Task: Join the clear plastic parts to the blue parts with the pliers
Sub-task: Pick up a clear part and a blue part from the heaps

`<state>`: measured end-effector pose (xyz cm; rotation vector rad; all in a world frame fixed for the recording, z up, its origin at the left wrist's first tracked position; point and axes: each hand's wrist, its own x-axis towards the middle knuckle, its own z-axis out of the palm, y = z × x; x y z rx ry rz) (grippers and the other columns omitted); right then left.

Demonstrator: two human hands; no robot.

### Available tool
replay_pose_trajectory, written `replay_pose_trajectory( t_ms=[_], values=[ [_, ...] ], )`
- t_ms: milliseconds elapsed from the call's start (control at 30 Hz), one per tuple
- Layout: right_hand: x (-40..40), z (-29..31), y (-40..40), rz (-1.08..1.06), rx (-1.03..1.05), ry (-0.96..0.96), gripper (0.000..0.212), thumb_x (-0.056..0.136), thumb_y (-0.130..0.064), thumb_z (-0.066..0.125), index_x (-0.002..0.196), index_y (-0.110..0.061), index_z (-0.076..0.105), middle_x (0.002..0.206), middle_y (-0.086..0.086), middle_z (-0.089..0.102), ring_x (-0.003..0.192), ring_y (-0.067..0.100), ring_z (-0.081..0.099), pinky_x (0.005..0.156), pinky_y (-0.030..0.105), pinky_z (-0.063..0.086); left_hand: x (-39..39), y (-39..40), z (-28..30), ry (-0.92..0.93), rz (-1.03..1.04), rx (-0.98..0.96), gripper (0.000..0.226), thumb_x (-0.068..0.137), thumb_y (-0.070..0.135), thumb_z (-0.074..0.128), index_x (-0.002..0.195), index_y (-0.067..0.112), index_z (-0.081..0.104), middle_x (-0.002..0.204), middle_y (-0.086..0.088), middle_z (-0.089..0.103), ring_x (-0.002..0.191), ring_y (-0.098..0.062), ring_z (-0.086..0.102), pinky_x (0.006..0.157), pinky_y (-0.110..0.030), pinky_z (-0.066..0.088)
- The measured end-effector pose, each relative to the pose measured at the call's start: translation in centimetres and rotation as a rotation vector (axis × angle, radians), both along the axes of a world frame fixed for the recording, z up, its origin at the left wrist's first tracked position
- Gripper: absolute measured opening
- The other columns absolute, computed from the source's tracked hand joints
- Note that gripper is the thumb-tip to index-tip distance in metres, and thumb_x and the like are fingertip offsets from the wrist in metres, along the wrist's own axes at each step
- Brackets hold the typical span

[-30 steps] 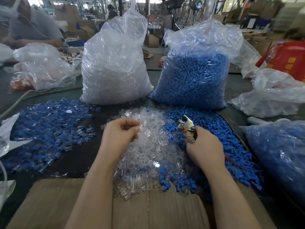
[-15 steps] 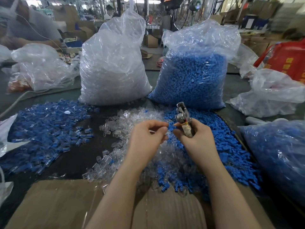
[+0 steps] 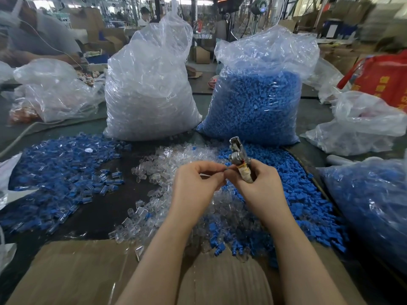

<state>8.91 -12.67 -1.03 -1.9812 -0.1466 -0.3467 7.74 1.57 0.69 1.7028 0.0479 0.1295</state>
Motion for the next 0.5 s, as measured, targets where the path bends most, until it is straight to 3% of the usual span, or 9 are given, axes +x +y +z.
replay_pose_trajectory(
  t_ms=[233,500],
  values=[
    [-0.11,-0.04,0.04,-0.058,0.040,-0.030,0.004,0.088,-0.027,0.069,0.086,-0.025,0.067,0.077,-0.010,0.069,0.071,0.009,0.064,0.070,0.042,0.056,0.01,-0.17,-0.03,0.004,0.032,-0.107,0.016,0.089,0.003,0.069,0.093,0.019,0.074,0.077,0.001,0.075,0.072,-0.008,0.073,0.070,-0.020,0.059],
    [-0.30,0.28,0.56,-0.038,0.141,-0.139,0.009,0.092,-0.017,0.068,0.087,-0.024,0.062,0.077,-0.005,0.064,0.067,0.003,0.056,0.061,0.014,0.043,0.20,0.05,-0.08,0.064,0.056,-0.370,0.006,0.089,0.006,0.069,0.095,0.005,0.069,0.075,-0.004,0.075,0.071,-0.012,0.073,0.062,-0.018,0.057]
  ],
)
